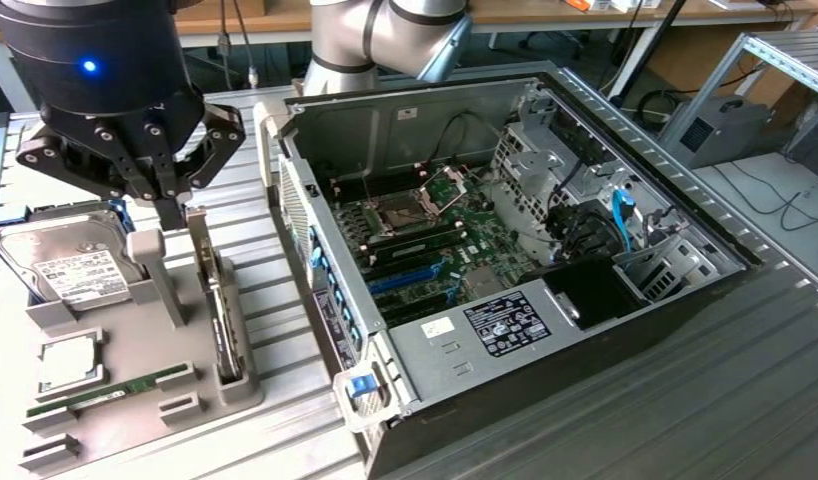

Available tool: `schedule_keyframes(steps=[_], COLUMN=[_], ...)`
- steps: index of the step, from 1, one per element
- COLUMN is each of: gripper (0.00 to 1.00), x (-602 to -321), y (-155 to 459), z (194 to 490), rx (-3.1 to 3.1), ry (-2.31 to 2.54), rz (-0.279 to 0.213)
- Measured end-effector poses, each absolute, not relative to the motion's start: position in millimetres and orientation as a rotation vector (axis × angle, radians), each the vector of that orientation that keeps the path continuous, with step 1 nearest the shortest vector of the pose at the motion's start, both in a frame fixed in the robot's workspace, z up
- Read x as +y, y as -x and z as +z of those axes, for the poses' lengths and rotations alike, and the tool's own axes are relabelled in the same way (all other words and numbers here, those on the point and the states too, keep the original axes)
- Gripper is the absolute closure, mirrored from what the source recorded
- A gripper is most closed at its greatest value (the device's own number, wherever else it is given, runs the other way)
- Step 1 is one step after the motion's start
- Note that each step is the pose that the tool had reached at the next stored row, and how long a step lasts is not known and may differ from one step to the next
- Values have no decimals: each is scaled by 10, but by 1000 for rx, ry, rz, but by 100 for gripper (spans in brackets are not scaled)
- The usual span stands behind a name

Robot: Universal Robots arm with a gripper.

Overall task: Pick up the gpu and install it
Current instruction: 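Reach for the gpu, then pick up the gpu and move the gpu toward the slot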

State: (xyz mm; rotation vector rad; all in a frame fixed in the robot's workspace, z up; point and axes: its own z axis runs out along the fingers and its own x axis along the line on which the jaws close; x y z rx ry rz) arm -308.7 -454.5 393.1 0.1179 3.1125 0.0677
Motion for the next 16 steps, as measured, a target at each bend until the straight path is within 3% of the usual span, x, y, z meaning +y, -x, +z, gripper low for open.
schedule_keyframes(steps=[16], gripper=[89], x=[-4580], y=[3097], z=[3931], rx=[3113], ry=[-118], rz=[68])
